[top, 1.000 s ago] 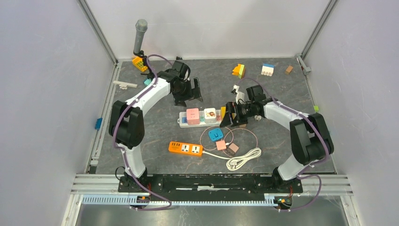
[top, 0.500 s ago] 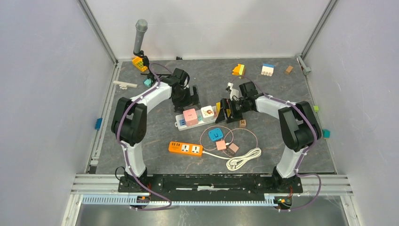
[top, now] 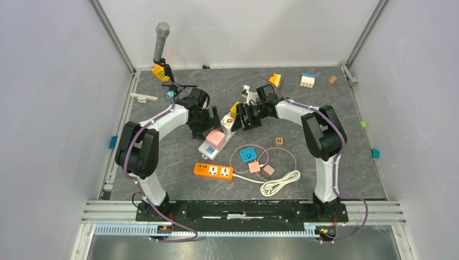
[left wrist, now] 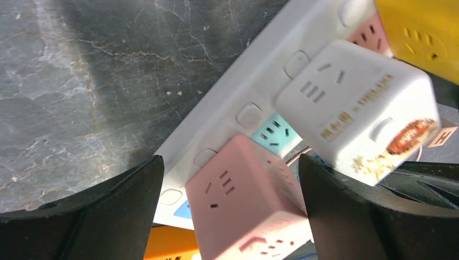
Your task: Insert the plug
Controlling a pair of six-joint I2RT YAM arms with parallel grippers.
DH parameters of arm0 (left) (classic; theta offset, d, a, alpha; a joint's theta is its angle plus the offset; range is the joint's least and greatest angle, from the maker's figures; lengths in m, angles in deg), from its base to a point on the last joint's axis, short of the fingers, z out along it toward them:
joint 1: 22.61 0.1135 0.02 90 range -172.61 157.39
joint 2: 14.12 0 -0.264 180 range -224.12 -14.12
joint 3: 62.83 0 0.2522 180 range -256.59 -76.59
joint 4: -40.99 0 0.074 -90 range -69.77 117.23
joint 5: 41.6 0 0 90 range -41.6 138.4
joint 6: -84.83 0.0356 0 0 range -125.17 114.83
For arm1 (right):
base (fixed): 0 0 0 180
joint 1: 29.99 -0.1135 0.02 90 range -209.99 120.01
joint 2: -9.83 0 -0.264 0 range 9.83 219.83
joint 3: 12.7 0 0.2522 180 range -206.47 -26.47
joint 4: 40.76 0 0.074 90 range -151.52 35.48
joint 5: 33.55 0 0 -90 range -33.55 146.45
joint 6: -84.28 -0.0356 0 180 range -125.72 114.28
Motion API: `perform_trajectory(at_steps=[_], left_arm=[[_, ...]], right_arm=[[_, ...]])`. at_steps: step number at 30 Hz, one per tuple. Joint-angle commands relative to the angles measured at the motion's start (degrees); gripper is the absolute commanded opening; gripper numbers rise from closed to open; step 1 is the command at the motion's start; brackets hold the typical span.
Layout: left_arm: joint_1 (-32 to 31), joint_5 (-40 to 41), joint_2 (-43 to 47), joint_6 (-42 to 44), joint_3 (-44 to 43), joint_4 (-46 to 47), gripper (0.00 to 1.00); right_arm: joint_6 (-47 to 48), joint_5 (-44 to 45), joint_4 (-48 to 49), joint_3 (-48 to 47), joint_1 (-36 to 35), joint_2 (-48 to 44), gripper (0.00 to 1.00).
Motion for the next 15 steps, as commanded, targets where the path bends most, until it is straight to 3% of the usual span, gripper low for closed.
perform_trajectory(at_steps=[1,9,15], left_arm=[[-0.2,3.2,5.5,-1.3,0.0,-2.1,1.00],[0.2,10.5,13.2,0.8,1.0,-5.2,1.00],[0.3,15.6,18.7,2.2,2.9,-5.5,1.00]], right_arm=[[4.6,5.5,-3.7,-6.2,-0.9,-1.6,0.98],[10.9,21.4,-17.1,-2.1,-2.0,-13.0,0.98],[11.0,26.6,-23.6,-0.4,-6.9,-16.8,0.98]])
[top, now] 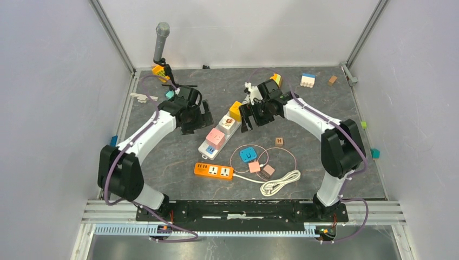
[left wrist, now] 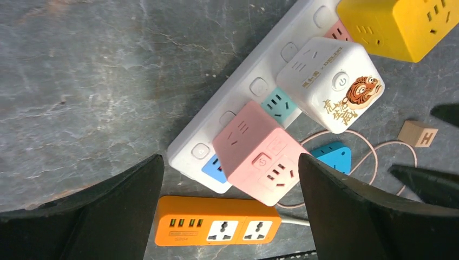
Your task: Insert the plug
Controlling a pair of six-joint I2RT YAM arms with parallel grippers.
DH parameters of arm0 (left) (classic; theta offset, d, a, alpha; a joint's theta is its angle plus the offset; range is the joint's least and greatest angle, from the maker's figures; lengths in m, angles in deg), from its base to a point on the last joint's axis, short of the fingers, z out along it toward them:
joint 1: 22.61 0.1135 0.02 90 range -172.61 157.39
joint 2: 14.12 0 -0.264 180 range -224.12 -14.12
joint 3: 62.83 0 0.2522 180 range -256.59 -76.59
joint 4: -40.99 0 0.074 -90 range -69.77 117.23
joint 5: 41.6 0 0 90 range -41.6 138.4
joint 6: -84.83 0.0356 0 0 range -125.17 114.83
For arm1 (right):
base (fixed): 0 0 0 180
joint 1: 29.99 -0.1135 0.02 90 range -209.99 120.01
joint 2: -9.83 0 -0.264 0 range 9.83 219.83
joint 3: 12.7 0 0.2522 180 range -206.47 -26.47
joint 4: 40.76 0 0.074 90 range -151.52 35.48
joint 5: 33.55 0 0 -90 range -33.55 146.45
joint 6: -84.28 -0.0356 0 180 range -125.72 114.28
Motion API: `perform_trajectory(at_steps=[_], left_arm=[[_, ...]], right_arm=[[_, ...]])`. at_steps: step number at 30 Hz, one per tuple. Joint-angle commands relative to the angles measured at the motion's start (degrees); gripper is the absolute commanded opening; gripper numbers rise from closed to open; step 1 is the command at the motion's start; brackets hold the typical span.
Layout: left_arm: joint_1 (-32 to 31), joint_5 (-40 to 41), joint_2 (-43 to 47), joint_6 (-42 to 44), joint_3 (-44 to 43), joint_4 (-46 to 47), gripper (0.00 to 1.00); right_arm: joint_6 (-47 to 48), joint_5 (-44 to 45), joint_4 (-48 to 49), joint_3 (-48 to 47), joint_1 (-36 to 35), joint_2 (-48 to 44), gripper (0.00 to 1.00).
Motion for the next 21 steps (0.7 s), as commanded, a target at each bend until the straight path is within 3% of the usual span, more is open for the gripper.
perform_trajectory(at_steps=[1,8,20,21], left_arm=[[0.3,5.2,4.7,2.4,1.2,-0.7,1.00],[0.4,6.4,7.5,2.7,2.3,-1.9,1.00],[0.5,6.5,14.6,0.6,8.3,-2.5,1.00],[0.5,6.5,15.2,0.3,8.9,-2.5,1.00]], right_arm=[[0.6,6.4,-6.2,1.3,-4.3,-3.4,0.98],[-5.2,12.3,-9.1,2.5,-8.6,-3.4,0.98],[-7.1,16.3,-9.2,5.1,-14.4,-0.4,0.99],[-7.3,16.7,-8.9,5.5,-14.6,-0.3,0.95]])
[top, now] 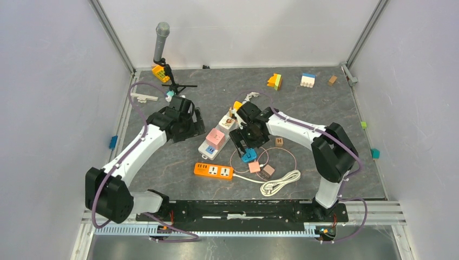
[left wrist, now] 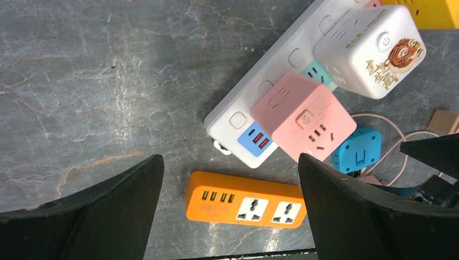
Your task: Insert the plug
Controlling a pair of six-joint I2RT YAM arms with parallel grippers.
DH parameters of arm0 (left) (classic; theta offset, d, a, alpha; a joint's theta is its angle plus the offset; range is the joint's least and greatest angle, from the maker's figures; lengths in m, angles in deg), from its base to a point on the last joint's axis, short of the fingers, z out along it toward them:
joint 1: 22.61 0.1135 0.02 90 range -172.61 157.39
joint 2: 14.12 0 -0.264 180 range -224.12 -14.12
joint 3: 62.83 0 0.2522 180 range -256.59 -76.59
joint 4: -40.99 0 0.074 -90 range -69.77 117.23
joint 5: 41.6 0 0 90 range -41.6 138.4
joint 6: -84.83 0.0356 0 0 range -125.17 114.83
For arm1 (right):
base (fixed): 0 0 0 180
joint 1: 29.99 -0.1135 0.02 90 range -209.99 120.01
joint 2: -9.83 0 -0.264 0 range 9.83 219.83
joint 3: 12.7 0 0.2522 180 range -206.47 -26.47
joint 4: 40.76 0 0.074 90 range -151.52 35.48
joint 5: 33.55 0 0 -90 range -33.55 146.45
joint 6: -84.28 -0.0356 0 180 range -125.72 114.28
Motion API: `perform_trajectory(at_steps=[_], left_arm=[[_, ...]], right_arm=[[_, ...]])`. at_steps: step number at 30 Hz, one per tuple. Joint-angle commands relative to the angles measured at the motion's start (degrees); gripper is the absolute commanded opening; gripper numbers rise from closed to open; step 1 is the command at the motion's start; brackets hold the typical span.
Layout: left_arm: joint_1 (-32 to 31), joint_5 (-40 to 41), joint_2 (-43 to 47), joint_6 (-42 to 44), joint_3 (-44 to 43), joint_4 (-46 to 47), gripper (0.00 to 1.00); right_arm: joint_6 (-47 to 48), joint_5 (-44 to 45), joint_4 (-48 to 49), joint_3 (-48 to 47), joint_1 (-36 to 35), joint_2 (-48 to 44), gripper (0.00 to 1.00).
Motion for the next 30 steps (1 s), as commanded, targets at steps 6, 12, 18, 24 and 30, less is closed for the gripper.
perform_trajectory(at_steps=[6,12,18,24,30], left_arm=[[0.4,1.1,6.3,-2.1,4.3,0.1,1.00],[0.4,1.4,8.7,-2.5,5.8,0.1,1.00],[0.3,1.6,10.7,-2.5,6.6,0.1,1.00],[0.3,2.2,11.6,-2.8,6.5,0.1,1.00],[0.4,2.9,12.6,-2.3,4.8,0.2,1.00]], right_arm=[[-1.5,3.9,2.7,2.0,-1.9,2.7,0.88],[-0.8,7.0,4.1,1.7,-4.0,5.7,0.86],[-1.0,8.7,4.7,0.7,-5.5,7.6,0.86],[0.3,13.4,3.8,0.8,-6.9,8.4,0.77],[1.5,14.2,4.2,0.5,-7.0,7.0,0.56]])
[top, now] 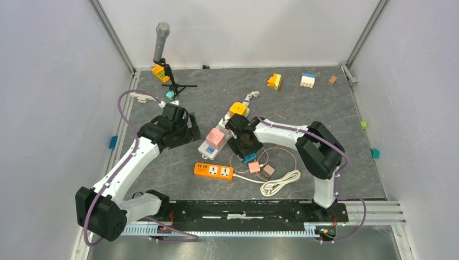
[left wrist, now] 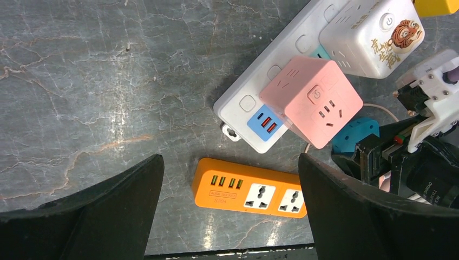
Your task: Insert the plug
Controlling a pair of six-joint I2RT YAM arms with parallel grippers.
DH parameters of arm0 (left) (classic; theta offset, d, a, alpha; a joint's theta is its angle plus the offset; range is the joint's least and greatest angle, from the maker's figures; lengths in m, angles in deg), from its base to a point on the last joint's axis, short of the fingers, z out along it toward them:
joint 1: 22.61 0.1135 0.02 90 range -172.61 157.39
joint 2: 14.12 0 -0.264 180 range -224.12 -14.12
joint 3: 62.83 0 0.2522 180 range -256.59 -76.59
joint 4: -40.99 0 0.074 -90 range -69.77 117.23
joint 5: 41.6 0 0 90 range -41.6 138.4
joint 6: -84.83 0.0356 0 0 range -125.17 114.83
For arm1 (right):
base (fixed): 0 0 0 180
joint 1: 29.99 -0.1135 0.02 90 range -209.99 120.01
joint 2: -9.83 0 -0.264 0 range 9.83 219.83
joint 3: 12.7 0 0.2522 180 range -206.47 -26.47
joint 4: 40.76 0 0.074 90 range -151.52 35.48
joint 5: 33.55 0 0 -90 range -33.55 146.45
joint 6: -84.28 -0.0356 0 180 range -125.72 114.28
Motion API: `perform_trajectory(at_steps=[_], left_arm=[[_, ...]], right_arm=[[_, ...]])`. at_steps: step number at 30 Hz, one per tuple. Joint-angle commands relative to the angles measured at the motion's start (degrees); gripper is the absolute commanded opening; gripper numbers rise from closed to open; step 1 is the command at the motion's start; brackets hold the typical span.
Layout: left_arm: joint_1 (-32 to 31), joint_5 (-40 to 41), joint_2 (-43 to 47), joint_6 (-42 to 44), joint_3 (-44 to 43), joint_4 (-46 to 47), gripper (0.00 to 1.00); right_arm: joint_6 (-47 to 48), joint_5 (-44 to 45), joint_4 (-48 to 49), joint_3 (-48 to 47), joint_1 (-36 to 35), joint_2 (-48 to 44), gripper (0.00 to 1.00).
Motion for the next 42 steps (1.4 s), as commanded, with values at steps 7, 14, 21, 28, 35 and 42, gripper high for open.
perform_trajectory(at_steps=[7,14,21,28,35,42], left_arm=[[0.4,2.4,3.5,-0.6,-4.2,1.2,1.00],[0.4,0.5,3.7,0.7,-7.2,3.1,1.00],[0.4,-3.5,2.5,0.7,-11.5,4.6,1.00],[1.0,-17.3,-2.3,-4.4,-15.5,2.2,1.00],[1.1,-37.8,-6.4,-7.6,-11.0,5.4,1.00],[1.0,-51.2,-5.6,-15.9,-2.9,19.1,1.00]], right_arm=[[2.4,3.6,2.4,-3.9,-0.2,-6.2,0.47],[1.9,1.5,2.0,-6.0,1.0,-13.4,0.46],[5.0,-7.6,5.1,-6.2,3.9,-18.4,0.46],[17.9,-15.3,6.4,-5.2,3.9,-21.5,0.47],[23.0,-24.1,7.7,-5.4,3.7,-24.3,0.47],[26.4,-25.0,4.6,-8.7,1.1,-23.2,0.48]])
